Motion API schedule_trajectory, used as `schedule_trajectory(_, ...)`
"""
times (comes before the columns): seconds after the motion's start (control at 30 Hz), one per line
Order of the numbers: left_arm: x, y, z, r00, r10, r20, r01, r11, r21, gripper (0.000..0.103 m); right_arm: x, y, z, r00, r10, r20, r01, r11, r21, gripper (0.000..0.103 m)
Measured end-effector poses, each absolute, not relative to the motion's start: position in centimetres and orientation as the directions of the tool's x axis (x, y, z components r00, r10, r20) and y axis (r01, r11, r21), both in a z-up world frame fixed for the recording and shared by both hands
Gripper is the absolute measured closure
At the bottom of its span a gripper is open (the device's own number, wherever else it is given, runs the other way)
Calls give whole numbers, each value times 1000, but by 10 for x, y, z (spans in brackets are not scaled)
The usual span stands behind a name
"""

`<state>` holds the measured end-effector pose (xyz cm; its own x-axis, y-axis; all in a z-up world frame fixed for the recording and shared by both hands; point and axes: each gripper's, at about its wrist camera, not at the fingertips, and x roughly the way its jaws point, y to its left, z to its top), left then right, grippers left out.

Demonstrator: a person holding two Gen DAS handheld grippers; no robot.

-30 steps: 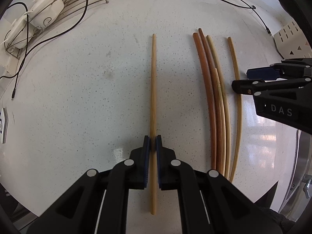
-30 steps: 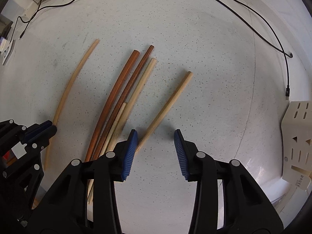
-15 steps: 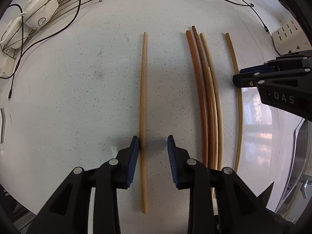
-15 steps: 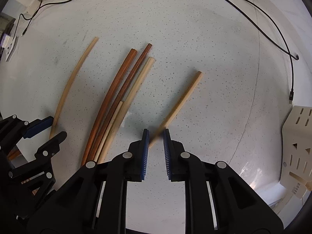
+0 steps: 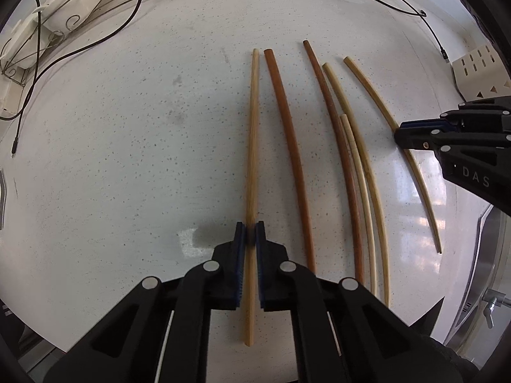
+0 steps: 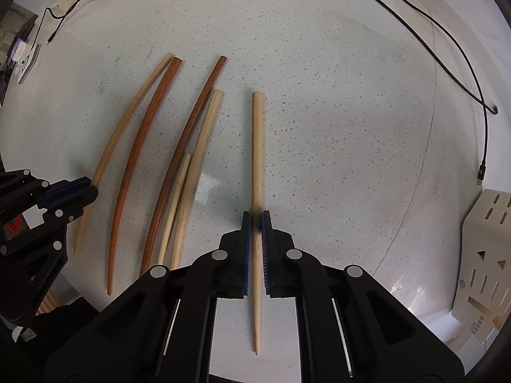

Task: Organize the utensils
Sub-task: 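Close the right gripper on a pale chopstick while the left gripper holds its own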

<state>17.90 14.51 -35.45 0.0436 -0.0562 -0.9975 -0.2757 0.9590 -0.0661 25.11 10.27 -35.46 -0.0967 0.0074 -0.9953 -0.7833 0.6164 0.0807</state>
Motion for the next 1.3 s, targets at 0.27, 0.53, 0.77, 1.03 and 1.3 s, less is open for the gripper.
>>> schedule_trajectory(0.27,185,158,-356,27,-103,-994,-277,955,-107,97,255,90,-357,-108,20,-994,-777,623,97,97)
schedule_trajectory(0.53,172,173,-350,61,-115,-991,-300,945,-128,97,269,72,-362,-141,73,-987,-724,673,153,97)
schedule_trajectory(0.77,165,185,-339,115,-129,-985,-312,937,-159,97,272,63,-362,-128,118,-985,-678,714,174,97)
schedule_trajectory(1.03,153,197,-321,183,-153,-971,-321,924,-206,97,279,33,-336,-114,206,-972,-626,744,231,97)
schedule_trajectory(1.3,132,198,-301,282,-158,-946,-323,913,-249,97,269,1,-298,-66,335,-940,-546,776,315,97)
